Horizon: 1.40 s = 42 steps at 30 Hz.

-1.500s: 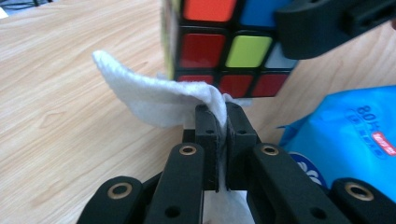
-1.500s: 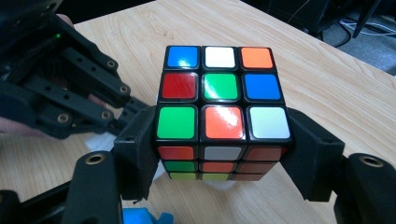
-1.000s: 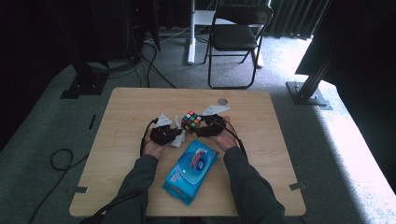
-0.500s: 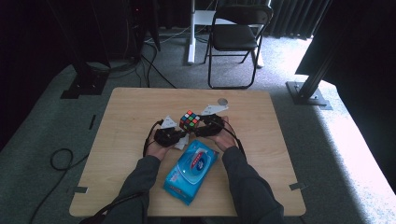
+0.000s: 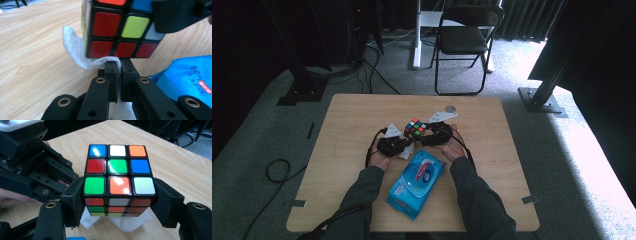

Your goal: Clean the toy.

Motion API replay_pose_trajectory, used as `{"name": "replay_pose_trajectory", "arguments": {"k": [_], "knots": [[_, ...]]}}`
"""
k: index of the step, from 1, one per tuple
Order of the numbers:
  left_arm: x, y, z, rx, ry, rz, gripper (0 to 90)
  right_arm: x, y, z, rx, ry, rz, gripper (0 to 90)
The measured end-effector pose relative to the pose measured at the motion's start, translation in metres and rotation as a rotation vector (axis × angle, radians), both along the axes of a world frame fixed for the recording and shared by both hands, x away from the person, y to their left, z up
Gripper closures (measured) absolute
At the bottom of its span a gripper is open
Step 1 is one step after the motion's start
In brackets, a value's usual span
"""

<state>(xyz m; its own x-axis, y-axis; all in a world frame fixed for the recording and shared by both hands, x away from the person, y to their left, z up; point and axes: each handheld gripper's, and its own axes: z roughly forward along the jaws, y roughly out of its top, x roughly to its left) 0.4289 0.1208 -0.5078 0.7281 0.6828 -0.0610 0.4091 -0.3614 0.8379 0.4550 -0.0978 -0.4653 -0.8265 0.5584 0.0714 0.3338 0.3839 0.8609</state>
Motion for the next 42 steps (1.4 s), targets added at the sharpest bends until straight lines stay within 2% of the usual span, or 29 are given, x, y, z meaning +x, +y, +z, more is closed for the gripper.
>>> {"name": "replay_pose_trajectory", "arguments": {"k": [11, 17, 19, 22, 32, 33, 34, 35, 42], "knots": [[0.001, 0.011, 0.002, -0.024, -0.015, 0.047, 86.6, 0.000, -0.004, 0.000, 0.007, 0.005, -0.003, 34.3], [0.003, 0.018, 0.003, -0.037, -0.019, 0.086, 86.5, 0.000, -0.007, -0.001, 0.001, 0.004, -0.004, 34.3], [0.002, 0.023, 0.005, -0.052, -0.028, 0.113, 86.5, 0.000, -0.008, -0.002, -0.005, 0.005, -0.011, 34.4], [0.002, 0.027, 0.005, -0.057, -0.027, 0.123, 86.5, 0.000, -0.010, -0.003, -0.009, 0.006, -0.014, 34.3], [-0.002, 0.033, 0.002, -0.048, -0.024, 0.124, 86.0, 0.001, -0.013, -0.008, -0.036, 0.007, -0.035, 34.3], [-0.003, 0.034, 0.002, -0.050, -0.025, 0.121, 85.9, 0.000, -0.013, -0.010, -0.060, 0.000, -0.042, 34.3], [-0.003, 0.034, 0.002, -0.050, -0.025, 0.121, 85.8, 0.000, -0.013, -0.010, -0.060, 0.000, -0.042, 34.3], [-0.005, 0.034, 0.003, -0.047, -0.025, 0.119, 85.7, 0.000, -0.012, -0.014, -0.088, -0.002, -0.044, 34.3], [-0.008, 0.035, 0.000, -0.040, -0.021, 0.113, 85.5, 0.002, -0.013, -0.023, -0.114, 0.011, -0.068, 34.3]]}}
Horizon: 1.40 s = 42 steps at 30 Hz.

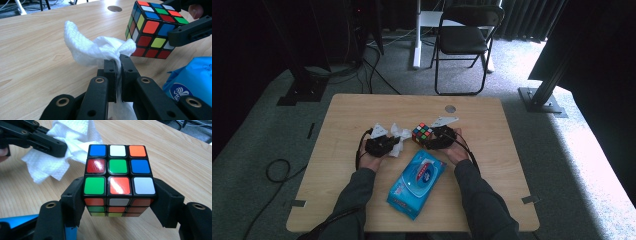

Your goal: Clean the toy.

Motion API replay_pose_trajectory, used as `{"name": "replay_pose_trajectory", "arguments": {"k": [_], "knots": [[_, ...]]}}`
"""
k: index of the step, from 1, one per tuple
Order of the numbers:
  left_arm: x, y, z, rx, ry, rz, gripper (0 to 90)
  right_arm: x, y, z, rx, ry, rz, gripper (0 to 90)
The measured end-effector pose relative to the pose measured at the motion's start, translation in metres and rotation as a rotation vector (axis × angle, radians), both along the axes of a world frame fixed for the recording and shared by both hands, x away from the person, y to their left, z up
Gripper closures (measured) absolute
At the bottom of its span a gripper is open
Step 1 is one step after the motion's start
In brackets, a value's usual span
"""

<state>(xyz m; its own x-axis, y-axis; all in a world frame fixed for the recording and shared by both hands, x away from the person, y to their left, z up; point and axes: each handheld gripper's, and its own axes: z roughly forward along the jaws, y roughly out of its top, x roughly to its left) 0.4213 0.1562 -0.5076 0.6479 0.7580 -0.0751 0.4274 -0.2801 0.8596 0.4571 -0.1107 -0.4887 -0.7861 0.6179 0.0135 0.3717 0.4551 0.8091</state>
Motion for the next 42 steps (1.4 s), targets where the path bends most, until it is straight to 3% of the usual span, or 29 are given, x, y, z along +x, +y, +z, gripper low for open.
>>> {"name": "replay_pose_trajectory", "arguments": {"k": [17, 42], "knots": [[-0.004, 0.000, -0.002, 0.011, 0.004, -0.010, 84.9, 0.000, -0.001, -0.015, -0.060, 0.005, -0.015, 34.2], [-0.005, 0.001, -0.005, 0.005, 0.010, -0.008, 84.3, 0.001, 0.000, -0.025, -0.075, 0.024, -0.021, 34.2]]}}
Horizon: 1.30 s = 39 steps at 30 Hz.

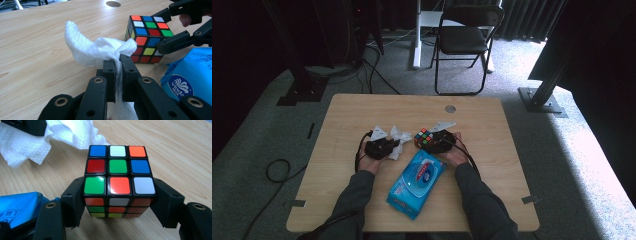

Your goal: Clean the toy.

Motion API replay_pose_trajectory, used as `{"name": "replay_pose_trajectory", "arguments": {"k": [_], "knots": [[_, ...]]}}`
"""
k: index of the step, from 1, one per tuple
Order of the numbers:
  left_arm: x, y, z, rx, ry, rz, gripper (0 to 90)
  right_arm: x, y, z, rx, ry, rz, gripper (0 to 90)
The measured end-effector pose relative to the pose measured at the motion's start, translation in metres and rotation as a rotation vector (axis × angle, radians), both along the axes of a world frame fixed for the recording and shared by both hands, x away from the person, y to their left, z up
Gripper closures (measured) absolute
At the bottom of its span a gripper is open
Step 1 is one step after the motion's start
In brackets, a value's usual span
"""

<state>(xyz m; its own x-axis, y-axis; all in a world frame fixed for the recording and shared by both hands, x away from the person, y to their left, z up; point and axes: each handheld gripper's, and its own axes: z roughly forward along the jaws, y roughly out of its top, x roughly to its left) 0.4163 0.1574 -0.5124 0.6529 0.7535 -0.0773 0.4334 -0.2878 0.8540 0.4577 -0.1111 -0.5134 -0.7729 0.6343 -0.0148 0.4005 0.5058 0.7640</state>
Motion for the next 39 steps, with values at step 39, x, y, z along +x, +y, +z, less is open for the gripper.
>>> {"name": "replay_pose_trajectory", "arguments": {"k": [39], "knots": [[0.000, -0.001, -0.002, -0.002, 0.009, -0.002, 81.8, -0.002, -0.014, 0.016, 0.058, -0.033, -0.008, 31.6]]}}
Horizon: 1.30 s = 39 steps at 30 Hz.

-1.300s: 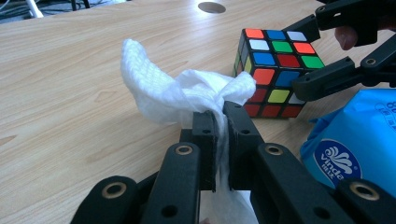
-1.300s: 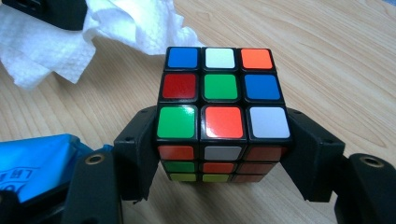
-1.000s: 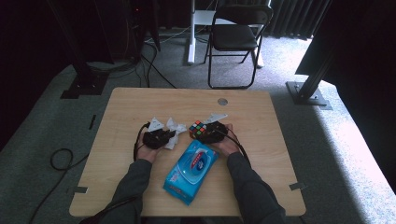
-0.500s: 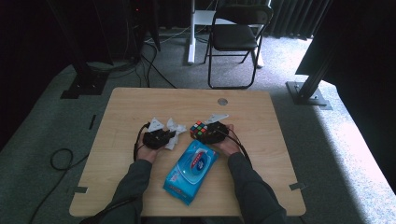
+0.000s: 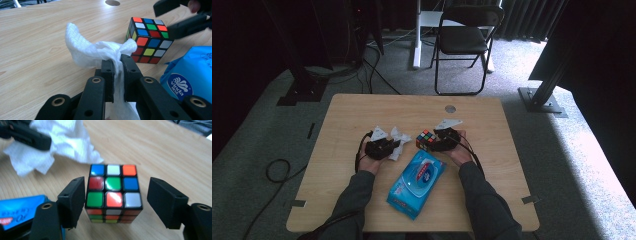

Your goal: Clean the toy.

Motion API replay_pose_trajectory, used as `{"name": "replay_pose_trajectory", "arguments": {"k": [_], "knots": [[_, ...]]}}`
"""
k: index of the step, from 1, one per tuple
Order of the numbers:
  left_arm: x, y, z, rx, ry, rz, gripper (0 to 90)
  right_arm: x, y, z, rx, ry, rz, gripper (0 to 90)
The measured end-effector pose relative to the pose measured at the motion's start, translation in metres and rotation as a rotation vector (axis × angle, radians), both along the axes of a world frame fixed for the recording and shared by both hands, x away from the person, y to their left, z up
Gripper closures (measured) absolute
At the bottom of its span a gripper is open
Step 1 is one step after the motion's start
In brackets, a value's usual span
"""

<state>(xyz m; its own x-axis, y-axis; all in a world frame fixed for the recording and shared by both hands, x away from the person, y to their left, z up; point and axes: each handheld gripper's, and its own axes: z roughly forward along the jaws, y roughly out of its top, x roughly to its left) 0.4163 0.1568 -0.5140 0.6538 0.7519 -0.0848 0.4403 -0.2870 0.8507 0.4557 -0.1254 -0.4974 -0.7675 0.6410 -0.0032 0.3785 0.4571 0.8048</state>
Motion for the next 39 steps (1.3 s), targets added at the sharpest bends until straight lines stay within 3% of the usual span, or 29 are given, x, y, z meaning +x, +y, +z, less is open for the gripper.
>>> {"name": "replay_pose_trajectory", "arguments": {"k": [2, 9, 23, 39], "knots": [[0.000, 0.000, 0.000, 0.002, 0.001, 0.000, 81.8, 0.001, -0.001, 0.002, 0.009, 0.001, -0.004, 33.3], [0.000, 0.001, 0.001, 0.001, -0.001, -0.001, 81.5, 0.008, -0.003, 0.008, 0.028, -0.005, -0.044, 54.8], [0.000, 0.001, 0.001, 0.002, -0.002, -0.002, 81.4, 0.015, -0.006, -0.001, 0.027, 0.039, -0.070, 66.3], [0.000, -0.001, 0.001, 0.001, 0.000, -0.004, 81.3, 0.020, -0.011, -0.003, 0.093, 0.118, -0.066, 71.0]]}}
